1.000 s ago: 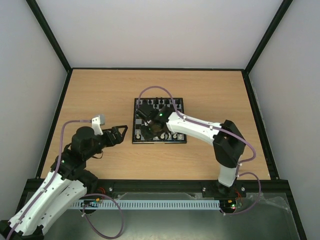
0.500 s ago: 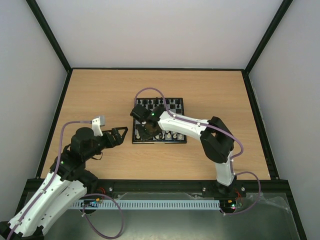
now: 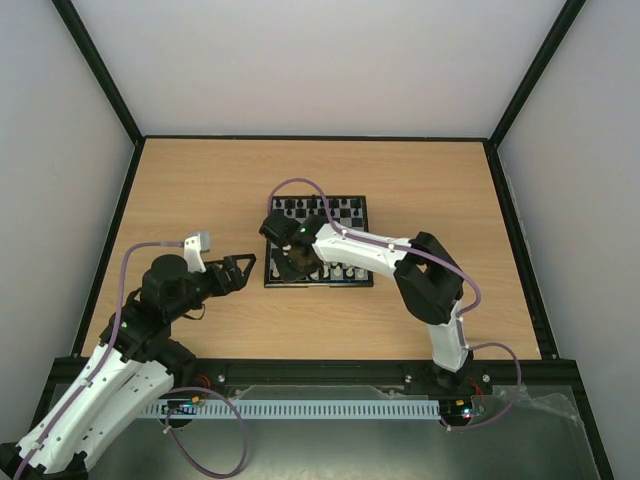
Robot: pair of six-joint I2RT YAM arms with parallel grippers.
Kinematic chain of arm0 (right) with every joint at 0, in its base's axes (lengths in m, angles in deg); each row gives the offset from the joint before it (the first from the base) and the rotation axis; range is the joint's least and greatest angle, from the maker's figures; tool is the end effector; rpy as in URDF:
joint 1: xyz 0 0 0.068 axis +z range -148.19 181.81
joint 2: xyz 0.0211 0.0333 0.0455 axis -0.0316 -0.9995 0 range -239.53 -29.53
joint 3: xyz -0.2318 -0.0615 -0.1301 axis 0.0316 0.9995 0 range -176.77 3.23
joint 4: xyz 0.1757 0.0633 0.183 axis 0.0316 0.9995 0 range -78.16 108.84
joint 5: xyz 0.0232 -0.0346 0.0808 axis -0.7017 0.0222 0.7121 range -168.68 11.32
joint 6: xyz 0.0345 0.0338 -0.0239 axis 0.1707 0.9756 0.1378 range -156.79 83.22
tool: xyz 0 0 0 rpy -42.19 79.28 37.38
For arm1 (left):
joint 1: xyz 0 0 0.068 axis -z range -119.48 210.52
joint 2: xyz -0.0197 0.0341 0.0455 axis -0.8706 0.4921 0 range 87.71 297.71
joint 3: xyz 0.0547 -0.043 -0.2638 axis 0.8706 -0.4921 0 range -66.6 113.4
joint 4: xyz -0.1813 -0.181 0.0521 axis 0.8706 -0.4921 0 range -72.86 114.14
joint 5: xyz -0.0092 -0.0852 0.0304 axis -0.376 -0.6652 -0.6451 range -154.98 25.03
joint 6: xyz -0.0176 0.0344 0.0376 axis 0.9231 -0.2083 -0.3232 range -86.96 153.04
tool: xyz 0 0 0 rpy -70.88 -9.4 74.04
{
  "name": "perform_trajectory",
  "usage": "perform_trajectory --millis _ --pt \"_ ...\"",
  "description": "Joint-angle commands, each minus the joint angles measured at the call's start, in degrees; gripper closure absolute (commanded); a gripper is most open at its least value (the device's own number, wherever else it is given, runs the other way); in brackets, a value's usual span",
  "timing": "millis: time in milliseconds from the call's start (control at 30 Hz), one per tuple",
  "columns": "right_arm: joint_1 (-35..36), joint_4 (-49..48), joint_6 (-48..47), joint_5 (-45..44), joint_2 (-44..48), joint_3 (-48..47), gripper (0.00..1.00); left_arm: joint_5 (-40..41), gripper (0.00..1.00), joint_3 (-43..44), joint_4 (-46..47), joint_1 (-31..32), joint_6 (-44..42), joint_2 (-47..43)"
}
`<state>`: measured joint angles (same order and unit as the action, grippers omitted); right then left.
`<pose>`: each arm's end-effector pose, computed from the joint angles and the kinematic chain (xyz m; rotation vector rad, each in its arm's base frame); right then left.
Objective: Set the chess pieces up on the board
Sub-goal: Adjust the chess piece on the chessboard.
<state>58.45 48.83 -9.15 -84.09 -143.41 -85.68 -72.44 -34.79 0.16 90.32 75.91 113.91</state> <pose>0.2369 0.3539 0.2092 -0.6440 2.6166 0.3568 0.1060 -0.0659 0.2793 -0.1349 2.0083 -0.9653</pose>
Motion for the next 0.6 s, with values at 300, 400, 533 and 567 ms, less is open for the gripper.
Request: perform_trajectory --millis 300,400,533,567 --pt "0.3 1.3 -0.9 2.7 -2.7 -3.5 0.76 -0.3 0.0 0.0 0.1 -0.4 -0.2 -0.1" --pt "0.4 1.3 -1.0 2.8 -2.8 -3.5 0.76 -0.3 0.01 0.0 0.1 -0.4 -0.2 0.0" --pt "0.3 1.3 -1.0 3.2 -3.1 -3.3 0.76 -0.3 0.01 -0.1 0.3 -0.4 -0.2 0.2" --pt "0.4 1.3 -1.1 3.3 -3.2 -3.4 0.77 -0.3 0.01 -0.1 0.3 -0.4 -0.2 0.1"
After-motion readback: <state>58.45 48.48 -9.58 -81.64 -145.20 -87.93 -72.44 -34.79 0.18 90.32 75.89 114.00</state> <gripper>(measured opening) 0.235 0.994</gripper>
